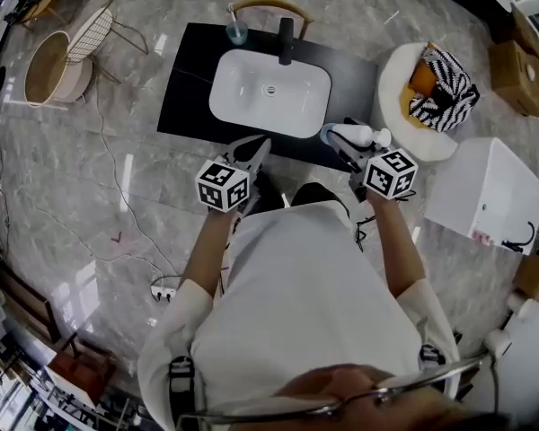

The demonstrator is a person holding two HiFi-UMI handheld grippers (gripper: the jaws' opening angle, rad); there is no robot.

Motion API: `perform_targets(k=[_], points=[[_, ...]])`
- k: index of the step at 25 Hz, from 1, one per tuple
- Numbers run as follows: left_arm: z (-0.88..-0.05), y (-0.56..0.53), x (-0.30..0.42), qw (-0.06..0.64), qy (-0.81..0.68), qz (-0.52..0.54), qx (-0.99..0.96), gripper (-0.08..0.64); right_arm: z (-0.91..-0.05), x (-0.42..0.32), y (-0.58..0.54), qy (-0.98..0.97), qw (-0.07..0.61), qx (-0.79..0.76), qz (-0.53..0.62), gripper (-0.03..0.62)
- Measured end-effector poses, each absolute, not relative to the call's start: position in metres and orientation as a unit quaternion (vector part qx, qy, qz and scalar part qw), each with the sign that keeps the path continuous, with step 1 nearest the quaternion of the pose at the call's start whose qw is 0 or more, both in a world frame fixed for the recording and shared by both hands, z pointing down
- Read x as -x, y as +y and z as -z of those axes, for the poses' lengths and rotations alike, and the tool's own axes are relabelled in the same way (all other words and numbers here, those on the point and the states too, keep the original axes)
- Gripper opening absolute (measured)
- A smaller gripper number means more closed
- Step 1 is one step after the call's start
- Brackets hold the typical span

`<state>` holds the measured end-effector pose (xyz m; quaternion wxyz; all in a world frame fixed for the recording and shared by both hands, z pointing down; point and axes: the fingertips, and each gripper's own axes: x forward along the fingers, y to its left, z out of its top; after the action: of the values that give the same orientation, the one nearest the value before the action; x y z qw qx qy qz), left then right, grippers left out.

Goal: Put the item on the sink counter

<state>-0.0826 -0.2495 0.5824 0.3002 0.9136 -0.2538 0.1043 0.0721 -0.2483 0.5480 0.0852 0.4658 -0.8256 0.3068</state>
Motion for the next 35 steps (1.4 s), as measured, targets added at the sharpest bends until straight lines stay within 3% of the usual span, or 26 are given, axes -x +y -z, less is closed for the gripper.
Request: perform_targets(k=[18, 35], points=[[-0.617, -0.325, 0.06, 0.334, -0.278, -0.106, -0.894, 0.006, -0.603, -0.108, -0.363, -0.811, 0.131, -0.474, -0.315, 0.275], [-0.665, -0.398, 0.027, 0.353, -0.336, -0.129, -0.864, 0.006, -0.725, -0.137, -0.512, -0.817, 0.194, -0.445, -0.312, 0.275]])
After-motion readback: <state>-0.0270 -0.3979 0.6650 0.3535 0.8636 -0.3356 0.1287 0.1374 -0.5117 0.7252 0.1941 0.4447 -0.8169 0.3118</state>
